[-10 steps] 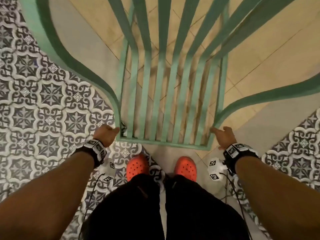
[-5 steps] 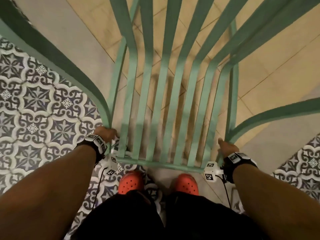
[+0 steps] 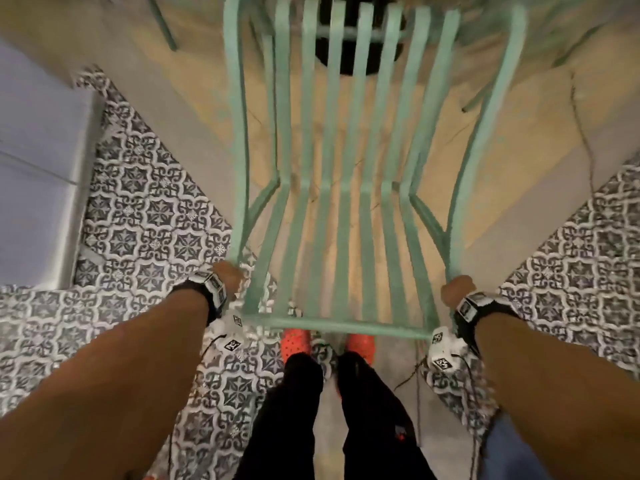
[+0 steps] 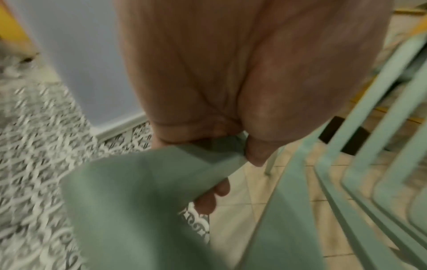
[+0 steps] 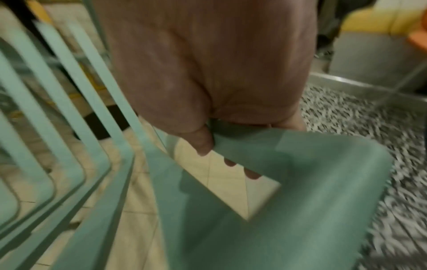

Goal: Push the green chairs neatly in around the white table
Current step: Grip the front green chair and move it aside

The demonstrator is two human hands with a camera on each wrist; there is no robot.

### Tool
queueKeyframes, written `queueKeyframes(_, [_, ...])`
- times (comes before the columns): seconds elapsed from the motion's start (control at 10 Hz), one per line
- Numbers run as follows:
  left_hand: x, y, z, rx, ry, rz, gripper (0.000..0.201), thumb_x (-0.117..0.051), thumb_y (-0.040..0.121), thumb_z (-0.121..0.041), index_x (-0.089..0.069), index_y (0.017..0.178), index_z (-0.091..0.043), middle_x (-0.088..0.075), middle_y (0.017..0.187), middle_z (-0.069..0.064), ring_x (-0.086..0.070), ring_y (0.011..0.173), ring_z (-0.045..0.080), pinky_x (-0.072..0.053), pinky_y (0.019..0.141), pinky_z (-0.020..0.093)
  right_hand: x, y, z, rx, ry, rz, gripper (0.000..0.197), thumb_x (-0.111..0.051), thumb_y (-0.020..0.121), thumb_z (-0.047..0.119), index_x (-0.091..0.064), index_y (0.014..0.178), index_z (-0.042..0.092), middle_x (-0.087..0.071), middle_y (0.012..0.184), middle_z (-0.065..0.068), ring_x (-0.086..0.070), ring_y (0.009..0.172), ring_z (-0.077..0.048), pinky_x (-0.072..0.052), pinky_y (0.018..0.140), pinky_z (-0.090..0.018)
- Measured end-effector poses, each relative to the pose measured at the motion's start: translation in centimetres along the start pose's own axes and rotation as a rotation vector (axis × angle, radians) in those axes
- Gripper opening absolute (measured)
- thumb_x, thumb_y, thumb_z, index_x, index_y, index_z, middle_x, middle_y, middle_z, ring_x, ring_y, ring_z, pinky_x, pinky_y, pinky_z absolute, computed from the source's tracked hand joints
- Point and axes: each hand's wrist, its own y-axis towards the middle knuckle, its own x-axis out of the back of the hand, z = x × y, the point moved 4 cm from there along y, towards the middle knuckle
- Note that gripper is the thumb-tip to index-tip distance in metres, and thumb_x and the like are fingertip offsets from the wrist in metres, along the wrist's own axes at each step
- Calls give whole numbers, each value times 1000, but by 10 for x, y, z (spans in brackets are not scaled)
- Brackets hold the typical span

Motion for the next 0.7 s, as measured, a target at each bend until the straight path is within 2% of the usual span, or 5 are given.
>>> queueKeyframes(0.1, [51,-43,-21,-53,69,-64,38,-38,104,-12,-51,136,3,-58,134,21,-55,125,33,-44,103,37,53,-39,17,57,-81,-65,50,-49,100,10,-33,142,-12,-45,143,-29,-47,131,-40,-40,105,-41])
queueKeyframes(0.2, [89,-69,-41,-67,22,-135,39,-34,105,-14,-55,134,-1,-57,135,19,-55,125,31,-43,101,34,101,-69,39,155,-197,-89,43,-53,96,12,-48,134,-7,-53,136,-26,-51,126,-38,-43,101,-39])
queueKeyframes(0.4, [140,-61,-65,-204,466,-144,36,-43,103,-21,-55,135,-8,-57,139,10,-54,128,24,-42,105,29,152,-110,80,306,-471,-83,47,-58,96,15,-48,142,6,-52,142,-17,-53,128,-31,-43,107,-35])
queueKeyframes(0.6, [169,-54,-92,-152,484,-60,38,-51,100,-15,-55,135,-2,-56,138,16,-52,129,29,-44,78,11,171,-103,104,314,-742,-77,75,-84,70,18,-53,137,9,-64,126,-14,-63,113,-34,-53,94,-40])
queueKeyframes(0.7, [173,-44,-96,-132,433,-45,38,-51,99,-19,-55,136,-8,-56,140,11,-54,128,25,-42,102,26,175,-106,108,295,-829,-83,75,-84,71,17,-52,138,6,-64,125,-14,-64,112,-33,-54,89,-38])
